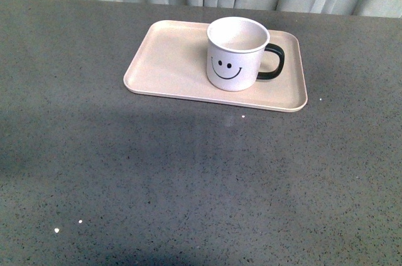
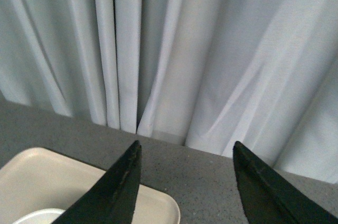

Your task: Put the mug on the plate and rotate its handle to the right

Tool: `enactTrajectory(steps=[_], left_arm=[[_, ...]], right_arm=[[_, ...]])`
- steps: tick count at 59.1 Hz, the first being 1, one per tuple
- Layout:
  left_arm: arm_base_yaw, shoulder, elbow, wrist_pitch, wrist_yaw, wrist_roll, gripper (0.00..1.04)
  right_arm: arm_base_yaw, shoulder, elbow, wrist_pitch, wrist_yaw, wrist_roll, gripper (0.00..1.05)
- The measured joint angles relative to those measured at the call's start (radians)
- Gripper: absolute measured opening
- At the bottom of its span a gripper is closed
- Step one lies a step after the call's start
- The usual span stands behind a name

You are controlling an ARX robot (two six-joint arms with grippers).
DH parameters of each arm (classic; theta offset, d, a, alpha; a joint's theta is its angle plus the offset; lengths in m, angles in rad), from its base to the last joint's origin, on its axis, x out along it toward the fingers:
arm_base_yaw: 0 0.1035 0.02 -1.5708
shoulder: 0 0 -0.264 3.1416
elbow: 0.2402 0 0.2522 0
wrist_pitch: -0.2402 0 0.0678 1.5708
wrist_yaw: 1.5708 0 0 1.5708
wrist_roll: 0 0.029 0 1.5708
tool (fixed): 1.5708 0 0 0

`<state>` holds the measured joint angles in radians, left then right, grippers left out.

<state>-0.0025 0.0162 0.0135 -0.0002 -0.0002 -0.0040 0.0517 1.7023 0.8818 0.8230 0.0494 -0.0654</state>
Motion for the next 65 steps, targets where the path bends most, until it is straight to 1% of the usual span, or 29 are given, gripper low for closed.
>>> enactTrajectory(steps=[3,7,8,11,13,14,30,41,54,59,65], left_arm=[[0.0,0.0,0.0,0.0,0.001,0.0,0.95],[0.0,0.0,0.0,0.0,0.001,0.0,0.95],[0.0,0.0,0.0,0.0,0.0,0.0,0.95],[0.0,0.0,0.0,0.0,0.0,0.0,0.95],[0.0,0.0,0.0,0.0,0.0,0.0,0.95],[0.0,0.0,0.0,0.0,0.0,0.0,0.95],[0.0,0.0,0.0,0.0,0.0,0.0,0.95],[0.0,0.0,0.0,0.0,0.0,0.0,0.95],[0.0,0.0,0.0,0.0,0.0,0.0,0.95],[0.0,0.0,0.0,0.0,0.0,0.0,0.95],[0.0,0.0,0.0,0.0,0.0,0.0,0.95]], right_arm=[[-0.003,-0.062,-0.094,0.055,-0.001,0.023,0.34],[-0.007,-0.114,-0.177,0.088,-0.005,0.038,0.24],[-0.009,-0.135,-0.217,0.1,-0.005,0.043,0.18],[-0.023,-0.172,-0.289,0.12,-0.026,0.049,0.08],[-0.031,-0.191,-0.323,0.128,-0.046,0.05,0.02],[-0.035,-0.203,-0.344,0.132,-0.047,0.047,0.02],[-0.051,-0.392,-0.568,0.163,-0.047,0.055,0.02],[-0.051,-0.499,-0.659,0.149,-0.05,0.055,0.02],[-0.052,-0.66,-0.756,0.079,-0.049,0.055,0.02],[-0.052,-0.669,-0.796,0.125,-0.049,0.055,0.02],[-0.052,-0.733,-0.832,0.075,-0.049,0.055,0.02]])
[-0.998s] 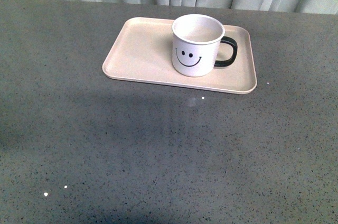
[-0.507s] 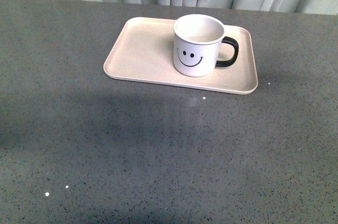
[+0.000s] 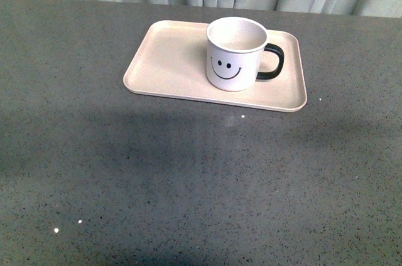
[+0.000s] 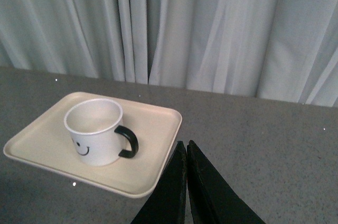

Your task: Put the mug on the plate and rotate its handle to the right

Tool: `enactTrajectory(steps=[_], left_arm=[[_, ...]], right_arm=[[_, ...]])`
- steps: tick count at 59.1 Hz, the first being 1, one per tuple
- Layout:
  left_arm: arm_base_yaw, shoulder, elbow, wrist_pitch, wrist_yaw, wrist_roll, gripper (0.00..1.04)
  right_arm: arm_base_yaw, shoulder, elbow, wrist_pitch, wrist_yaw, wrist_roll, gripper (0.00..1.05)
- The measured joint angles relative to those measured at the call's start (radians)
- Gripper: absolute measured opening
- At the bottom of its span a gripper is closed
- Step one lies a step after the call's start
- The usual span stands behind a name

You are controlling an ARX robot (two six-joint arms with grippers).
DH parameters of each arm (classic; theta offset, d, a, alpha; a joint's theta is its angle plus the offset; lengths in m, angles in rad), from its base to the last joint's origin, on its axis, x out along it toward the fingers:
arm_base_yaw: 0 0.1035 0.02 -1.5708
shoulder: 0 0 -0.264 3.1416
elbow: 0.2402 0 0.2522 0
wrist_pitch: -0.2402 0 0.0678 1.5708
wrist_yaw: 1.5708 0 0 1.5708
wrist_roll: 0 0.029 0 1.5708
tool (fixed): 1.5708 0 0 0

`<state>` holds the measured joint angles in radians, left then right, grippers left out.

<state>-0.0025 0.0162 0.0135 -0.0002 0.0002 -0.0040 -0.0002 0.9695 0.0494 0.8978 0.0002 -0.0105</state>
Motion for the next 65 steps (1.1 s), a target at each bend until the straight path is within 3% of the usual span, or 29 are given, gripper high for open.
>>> enactTrajectory(steps=[25,65], left_arm=[[0.0,0.0,0.0,0.0,0.0,0.0,0.95],[0.0,0.0,0.0,0.0,0.0,0.0,0.95]], right_arm=[[0.0,-0.342,-0.03,-0.286,0.0,0.0,0.02],[0.0,-0.689,-0.031,-0.616,0.0,0.0,0.02]])
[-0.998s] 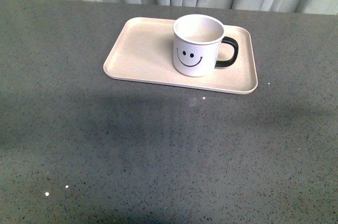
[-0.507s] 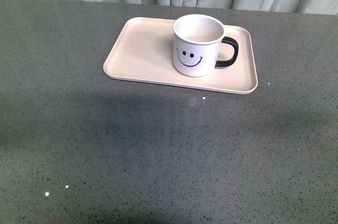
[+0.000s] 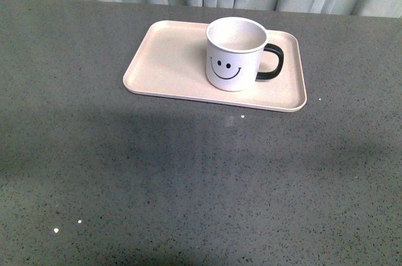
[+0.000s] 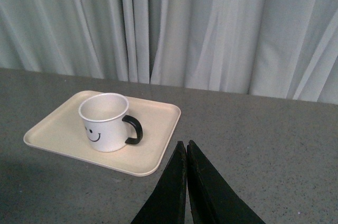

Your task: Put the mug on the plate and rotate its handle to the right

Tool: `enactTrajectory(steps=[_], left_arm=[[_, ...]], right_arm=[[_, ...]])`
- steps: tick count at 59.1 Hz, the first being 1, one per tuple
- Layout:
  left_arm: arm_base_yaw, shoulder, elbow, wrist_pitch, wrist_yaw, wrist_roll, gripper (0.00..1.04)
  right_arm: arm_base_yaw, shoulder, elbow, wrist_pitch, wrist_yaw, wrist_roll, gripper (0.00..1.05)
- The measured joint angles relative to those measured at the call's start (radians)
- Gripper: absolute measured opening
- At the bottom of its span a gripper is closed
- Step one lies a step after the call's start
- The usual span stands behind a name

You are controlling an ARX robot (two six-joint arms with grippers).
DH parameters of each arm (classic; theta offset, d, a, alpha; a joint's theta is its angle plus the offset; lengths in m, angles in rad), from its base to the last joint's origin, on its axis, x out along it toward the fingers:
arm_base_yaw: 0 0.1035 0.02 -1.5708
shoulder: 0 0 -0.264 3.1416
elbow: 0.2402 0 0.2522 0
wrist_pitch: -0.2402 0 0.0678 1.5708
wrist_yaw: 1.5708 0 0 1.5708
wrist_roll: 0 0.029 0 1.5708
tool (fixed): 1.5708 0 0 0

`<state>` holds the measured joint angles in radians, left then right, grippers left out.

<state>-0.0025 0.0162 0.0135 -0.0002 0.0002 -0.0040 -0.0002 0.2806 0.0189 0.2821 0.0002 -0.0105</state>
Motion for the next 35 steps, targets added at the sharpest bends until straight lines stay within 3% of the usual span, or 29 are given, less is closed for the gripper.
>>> enactTrajectory(steps=[20,26,35], left_arm=[[0.0,0.0,0.0,0.0,0.0,0.0,0.95],[0.0,0.0,0.0,0.0,0.0,0.0,0.95],[0.0,0.0,0.0,0.0,0.0,0.0,0.95]], right_arm=[[0.0,-0.11,0.0,-0.11,0.0,0.0,0.02],[0.0,-0.237,0.0,-0.266,0.001,0.0,0.02],[0.0,-0.272,0.0,-0.279,0.0,0.0,0.02]])
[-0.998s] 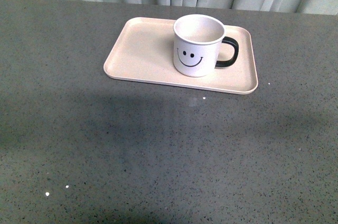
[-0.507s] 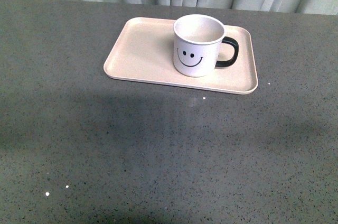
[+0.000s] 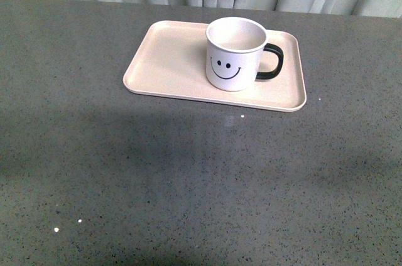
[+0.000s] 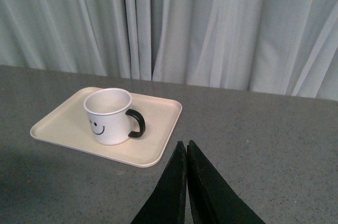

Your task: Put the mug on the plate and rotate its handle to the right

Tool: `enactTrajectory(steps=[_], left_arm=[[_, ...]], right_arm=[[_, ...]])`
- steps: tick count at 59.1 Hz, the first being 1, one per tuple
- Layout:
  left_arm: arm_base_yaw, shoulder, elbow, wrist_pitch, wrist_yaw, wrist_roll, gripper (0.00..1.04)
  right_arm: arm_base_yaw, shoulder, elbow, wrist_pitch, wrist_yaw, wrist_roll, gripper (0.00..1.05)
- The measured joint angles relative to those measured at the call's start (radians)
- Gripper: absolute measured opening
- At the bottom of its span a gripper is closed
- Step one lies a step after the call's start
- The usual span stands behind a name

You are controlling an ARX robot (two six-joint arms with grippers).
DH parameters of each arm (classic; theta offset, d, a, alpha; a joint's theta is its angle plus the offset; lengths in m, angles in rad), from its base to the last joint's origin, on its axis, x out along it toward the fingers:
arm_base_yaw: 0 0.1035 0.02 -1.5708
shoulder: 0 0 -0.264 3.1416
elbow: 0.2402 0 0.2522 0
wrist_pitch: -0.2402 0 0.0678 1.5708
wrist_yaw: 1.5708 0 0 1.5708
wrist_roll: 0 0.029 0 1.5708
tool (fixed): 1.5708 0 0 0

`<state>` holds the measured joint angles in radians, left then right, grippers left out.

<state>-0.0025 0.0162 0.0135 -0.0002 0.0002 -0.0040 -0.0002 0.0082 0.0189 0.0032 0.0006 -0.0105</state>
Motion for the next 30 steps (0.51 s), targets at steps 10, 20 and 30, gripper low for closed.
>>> enactTrajectory(steps=[10,20,30], left_arm=[[0.0,0.0,0.0,0.0,0.0,0.0,0.95],[0.0,0.0,0.0,0.0,0.0,0.0,0.95],[0.0,0.0,0.0,0.0,0.0,0.0,0.95]], right_arm=[[0.0,-0.002,0.0,0.0,0.0,0.0,0.21],[0.0,-0.002,0.0,0.0,0.0,0.0,0.51],[0.0,-0.002,0.0,0.0,0.0,0.0,0.83]])
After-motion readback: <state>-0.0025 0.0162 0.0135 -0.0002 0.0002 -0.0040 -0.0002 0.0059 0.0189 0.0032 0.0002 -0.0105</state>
